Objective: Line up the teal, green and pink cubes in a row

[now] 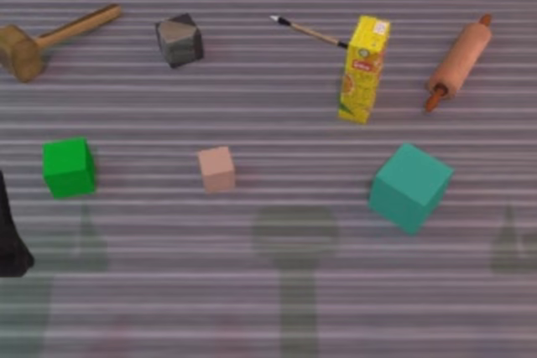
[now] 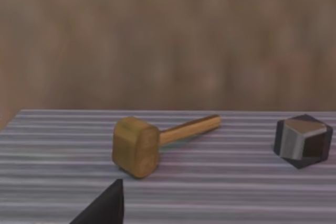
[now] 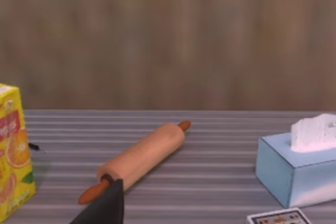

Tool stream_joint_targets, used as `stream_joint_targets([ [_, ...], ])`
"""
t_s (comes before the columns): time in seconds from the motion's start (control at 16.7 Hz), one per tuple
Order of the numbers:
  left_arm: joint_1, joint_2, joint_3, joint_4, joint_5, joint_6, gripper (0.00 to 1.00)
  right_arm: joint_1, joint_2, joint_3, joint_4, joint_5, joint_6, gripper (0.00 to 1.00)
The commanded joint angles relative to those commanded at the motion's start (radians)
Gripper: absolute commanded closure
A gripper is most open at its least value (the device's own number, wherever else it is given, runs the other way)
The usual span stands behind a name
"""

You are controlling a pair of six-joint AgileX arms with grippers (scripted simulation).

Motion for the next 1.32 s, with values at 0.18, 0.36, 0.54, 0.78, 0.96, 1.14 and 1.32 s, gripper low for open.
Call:
stream_joint_targets([
  [0.18, -0.004, 0.010, 0.009, -0.009, 0.004, 0.006, 0.00, 0.000, 0.000, 0.000, 0.000, 0.000, 0.000, 0.00],
  [0.36, -0.036, 0.100, 0.096, -0.089, 0.033, 0.062, 0.00, 0.000, 0.000, 0.000, 0.000, 0.000, 0.000, 0.00],
  [0.54, -0.089, 0.287, 0.260, -0.236, 0.074, 0.162, 0.00, 0.000, 0.000, 0.000, 0.000, 0.000, 0.000, 0.00],
  [0.78, -0.178, 0.676, 0.558, -0.491, 0.128, 0.331, 0.00, 0.000, 0.000, 0.000, 0.000, 0.000, 0.000, 0.00],
  [0.96, -0.250, 1.029, 0.808, -0.696, 0.156, 0.462, 0.00, 0.000, 0.000, 0.000, 0.000, 0.000, 0.000, 0.00],
  [1.14, -0.318, 1.382, 1.059, -0.883, 0.167, 0.581, 0.00, 0.000, 0.000, 0.000, 0.000, 0.000, 0.000, 0.00],
  [1.32, -0.376, 1.683, 1.299, -1.034, 0.158, 0.680, 0.00, 0.000, 0.000, 0.000, 0.000, 0.000, 0.000, 0.00],
])
